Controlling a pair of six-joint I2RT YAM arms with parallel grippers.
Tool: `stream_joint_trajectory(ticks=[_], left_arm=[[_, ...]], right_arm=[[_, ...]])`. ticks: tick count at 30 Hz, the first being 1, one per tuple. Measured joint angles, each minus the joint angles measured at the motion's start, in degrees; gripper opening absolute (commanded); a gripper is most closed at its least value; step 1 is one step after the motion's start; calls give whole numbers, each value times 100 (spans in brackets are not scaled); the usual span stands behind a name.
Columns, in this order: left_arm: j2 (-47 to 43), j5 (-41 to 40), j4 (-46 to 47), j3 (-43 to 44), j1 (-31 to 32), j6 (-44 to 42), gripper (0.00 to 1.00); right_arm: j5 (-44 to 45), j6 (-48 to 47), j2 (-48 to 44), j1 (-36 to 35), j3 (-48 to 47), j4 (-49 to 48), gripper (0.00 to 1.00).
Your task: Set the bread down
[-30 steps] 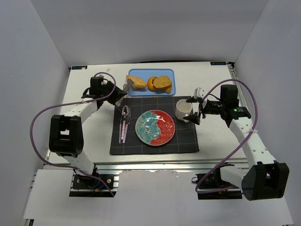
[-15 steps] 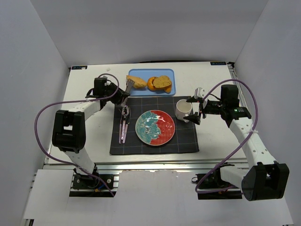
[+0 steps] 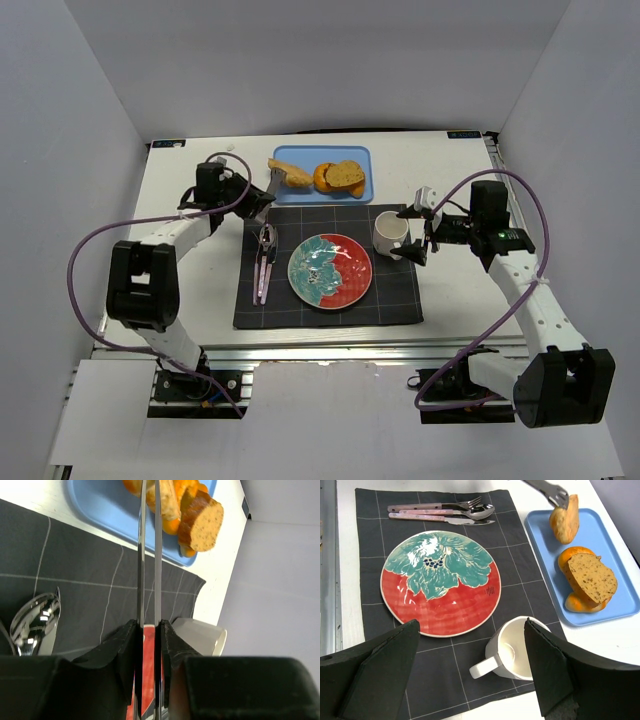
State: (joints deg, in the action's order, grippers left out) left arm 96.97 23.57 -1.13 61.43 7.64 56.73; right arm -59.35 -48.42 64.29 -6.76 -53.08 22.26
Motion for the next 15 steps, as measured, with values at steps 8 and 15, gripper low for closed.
stream_joint_trajectory(ticks=[8,15], left_arm=[[-1132,48,-339,-223,-2,-452,0],[-2343,557,-704,-984,48,-994,0]], right_arm=[[-20,0,-9,0,44,7,89],[-37,-7,-9,24,44,9,89]])
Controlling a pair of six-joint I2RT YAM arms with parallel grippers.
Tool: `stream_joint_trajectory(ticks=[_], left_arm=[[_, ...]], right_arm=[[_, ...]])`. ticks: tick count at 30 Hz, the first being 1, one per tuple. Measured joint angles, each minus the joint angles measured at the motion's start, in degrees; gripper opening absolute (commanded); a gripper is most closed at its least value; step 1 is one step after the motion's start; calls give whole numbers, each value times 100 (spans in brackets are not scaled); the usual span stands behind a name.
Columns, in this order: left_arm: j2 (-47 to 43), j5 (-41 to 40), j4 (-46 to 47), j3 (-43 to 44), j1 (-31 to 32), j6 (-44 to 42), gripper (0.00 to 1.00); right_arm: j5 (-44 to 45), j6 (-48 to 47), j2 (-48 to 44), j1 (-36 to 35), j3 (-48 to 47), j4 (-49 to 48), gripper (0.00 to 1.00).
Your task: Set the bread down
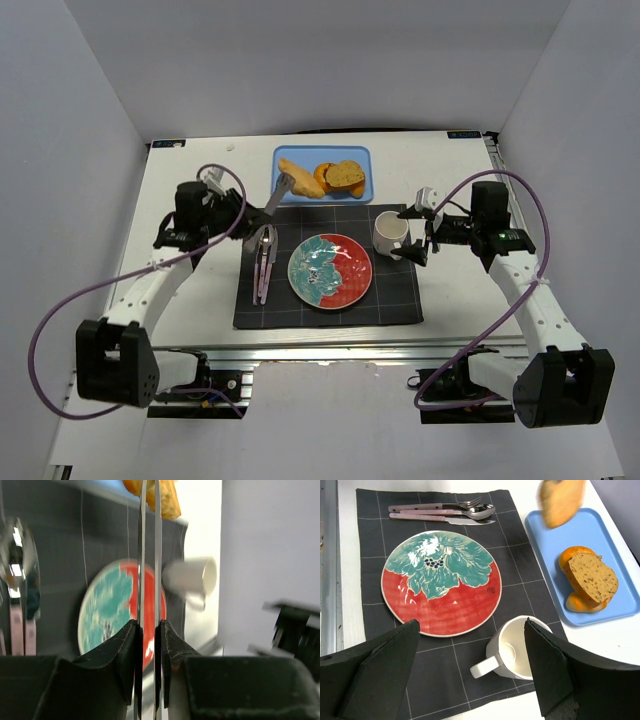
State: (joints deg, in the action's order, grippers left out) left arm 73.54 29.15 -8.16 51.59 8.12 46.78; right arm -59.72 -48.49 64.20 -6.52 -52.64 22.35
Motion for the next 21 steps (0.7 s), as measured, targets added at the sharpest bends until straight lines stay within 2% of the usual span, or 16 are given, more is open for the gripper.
stream_joint_trajectory(ticks=[11,15,21], left_arm=[[-1941,555,-992,-1547,927,-109,1],[-2192,540,-1261,-1690,1110,-114,15],[-2024,380,-1384,-1740,1255,-192,36]], right_arm=[[-4,0,2,129,-17,2,89],[-31,15,4,129,-96,0,89],[-50,90,48,129,-201,-11,89]])
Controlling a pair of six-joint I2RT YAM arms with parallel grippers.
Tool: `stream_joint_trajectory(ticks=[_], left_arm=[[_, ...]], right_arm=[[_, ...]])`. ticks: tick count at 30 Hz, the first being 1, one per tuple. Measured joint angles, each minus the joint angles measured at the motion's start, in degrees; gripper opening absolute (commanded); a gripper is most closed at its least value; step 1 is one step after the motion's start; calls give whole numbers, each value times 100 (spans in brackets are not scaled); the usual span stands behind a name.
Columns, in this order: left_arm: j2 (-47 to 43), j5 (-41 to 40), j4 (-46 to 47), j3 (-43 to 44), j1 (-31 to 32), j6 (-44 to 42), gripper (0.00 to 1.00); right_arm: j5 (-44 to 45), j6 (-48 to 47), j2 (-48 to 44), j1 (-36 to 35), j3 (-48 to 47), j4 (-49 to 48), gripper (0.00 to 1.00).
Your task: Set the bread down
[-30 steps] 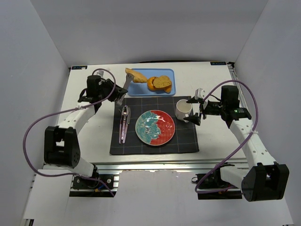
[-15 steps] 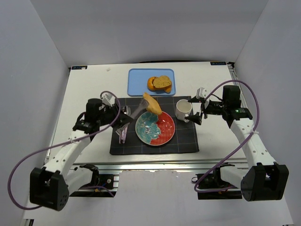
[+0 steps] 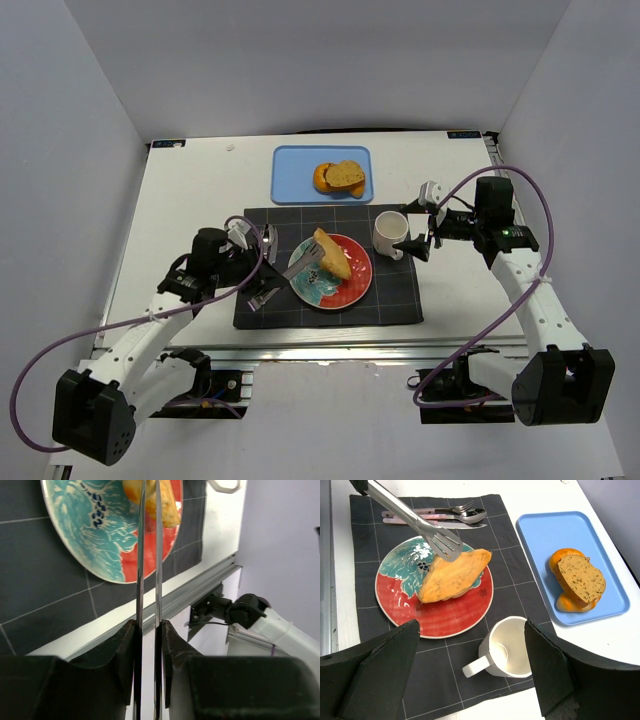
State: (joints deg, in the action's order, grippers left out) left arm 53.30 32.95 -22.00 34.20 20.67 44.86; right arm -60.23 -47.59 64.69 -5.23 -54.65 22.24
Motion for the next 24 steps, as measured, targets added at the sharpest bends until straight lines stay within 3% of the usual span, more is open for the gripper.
stream_joint_trajectory(ticks=[5,12,13,18,24], left_arm=[[188,-122,-50,17,42,-131,47],[210,-219,-160,345,48,-229,49],[212,-236,-190,424,48,-247,47],[264,-645,-614,1025,4,-476,19],[476,-1891,-1215,1738,-739,-1224,19]], right_arm=[[0,66,2,2,0,2,89],[-17,94,7,2,0,2,89],[-24,98,9,2,0,2,89],[-35,223,57,2,-2,-11,89],[-33,393,109,2,-2,-33,89]])
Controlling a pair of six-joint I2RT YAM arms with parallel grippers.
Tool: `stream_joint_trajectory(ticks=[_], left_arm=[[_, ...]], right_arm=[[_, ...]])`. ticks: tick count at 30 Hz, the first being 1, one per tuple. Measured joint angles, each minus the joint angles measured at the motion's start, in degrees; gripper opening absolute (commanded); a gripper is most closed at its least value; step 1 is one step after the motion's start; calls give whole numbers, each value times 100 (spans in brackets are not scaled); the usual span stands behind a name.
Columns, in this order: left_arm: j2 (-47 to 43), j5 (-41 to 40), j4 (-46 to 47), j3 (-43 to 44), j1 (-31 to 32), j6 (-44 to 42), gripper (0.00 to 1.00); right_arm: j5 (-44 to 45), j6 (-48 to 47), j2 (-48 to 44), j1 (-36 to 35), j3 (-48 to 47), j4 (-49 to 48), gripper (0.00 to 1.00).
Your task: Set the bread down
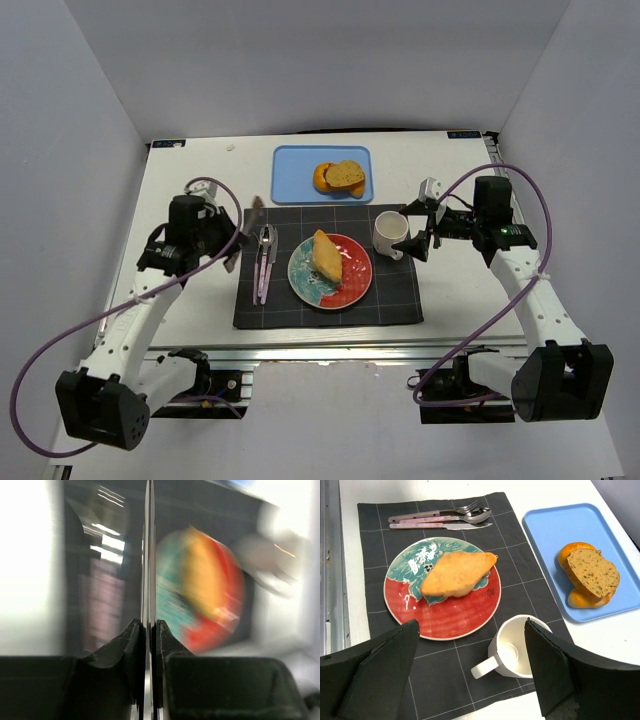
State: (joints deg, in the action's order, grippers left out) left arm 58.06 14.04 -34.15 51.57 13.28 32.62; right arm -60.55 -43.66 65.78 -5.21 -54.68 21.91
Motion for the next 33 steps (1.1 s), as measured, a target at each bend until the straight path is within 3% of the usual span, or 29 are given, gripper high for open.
stream_joint_trajectory(ticks=[3,7,13,20,22,26,28,33], left_arm=[[328,-1082,-4,20,-367,-723,18],[833,-2103,750,-437,-588,-1775,18],[1869,-2232,2374,-1165,-1198,-2769,22],[2833,-1552,3386,-1241,-1679,-3224,56],[2990,-1427,3392,-1290,-1727,-3252,76],[2983,-1250,3460,-1307,-1784,-3106,85],[2914,-1196,3362,-1309,-1825,-3008,98],[2166,-1154,2870,-1327,-1858,-2662,98]], right_arm=[[-2,17,2,0,0,-39,89],[-4,15,33,0,0,-70,89],[0,-7,39,0,0,-66,89],[221,319,37,0,0,-164,89],[472,708,39,0,0,-348,89],[1307,1816,101,0,-50,-815,90],[1773,2288,205,0,-170,-920,89],[2712,3112,470,0,-527,-988,90]])
